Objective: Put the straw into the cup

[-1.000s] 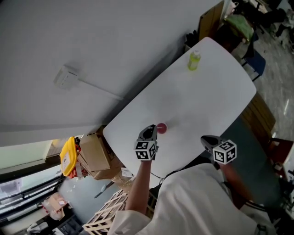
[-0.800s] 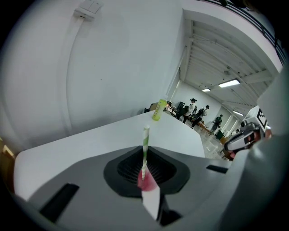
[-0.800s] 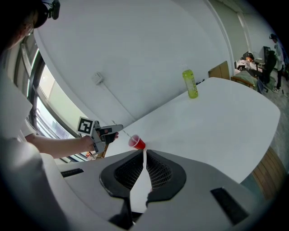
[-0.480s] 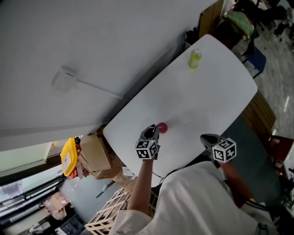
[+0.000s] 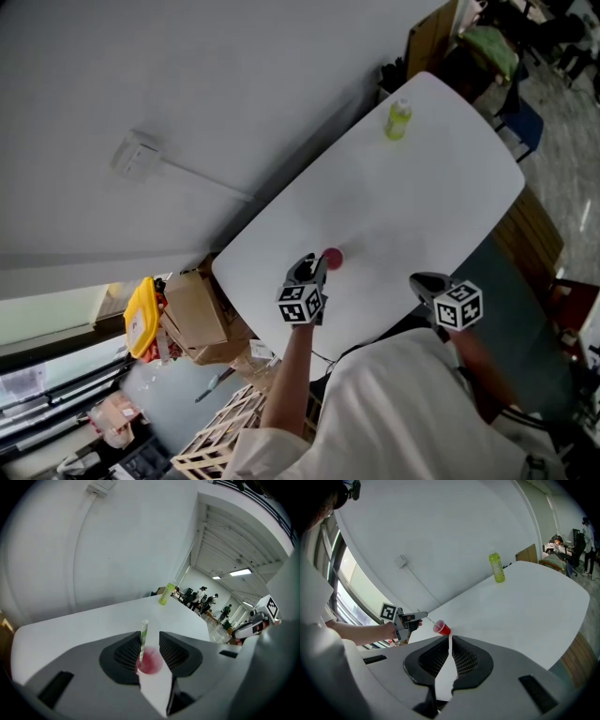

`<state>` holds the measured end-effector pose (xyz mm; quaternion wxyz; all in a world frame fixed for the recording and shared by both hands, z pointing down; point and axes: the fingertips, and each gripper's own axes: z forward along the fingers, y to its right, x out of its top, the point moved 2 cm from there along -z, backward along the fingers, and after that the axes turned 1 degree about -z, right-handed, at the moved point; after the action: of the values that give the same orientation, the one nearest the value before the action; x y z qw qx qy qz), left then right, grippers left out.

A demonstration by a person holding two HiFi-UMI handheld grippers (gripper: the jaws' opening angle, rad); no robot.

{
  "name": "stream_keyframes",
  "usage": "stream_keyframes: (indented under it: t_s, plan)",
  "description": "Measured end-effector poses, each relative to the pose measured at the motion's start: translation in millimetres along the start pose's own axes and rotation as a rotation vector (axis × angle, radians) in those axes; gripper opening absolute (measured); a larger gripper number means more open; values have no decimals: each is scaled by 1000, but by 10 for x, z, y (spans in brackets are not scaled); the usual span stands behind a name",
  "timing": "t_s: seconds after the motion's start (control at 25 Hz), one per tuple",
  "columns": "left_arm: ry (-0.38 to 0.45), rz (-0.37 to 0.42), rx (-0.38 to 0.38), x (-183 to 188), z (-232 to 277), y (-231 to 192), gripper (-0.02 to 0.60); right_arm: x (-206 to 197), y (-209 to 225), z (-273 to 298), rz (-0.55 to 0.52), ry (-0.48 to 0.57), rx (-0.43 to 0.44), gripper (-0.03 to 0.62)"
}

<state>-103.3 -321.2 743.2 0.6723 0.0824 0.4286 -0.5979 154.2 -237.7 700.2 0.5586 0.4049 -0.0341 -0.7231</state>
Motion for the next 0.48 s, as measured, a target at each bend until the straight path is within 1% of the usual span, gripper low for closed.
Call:
stream_keyframes:
  t_s: [0.2, 0.48]
  plan:
    - [7, -16, 9, -38, -111, -17, 124, -8, -61, -54, -21, 10, 1, 44]
    - [46, -36, 42, -98, -330, -141, 124, -91, -187, -126, -42, 17, -2, 43]
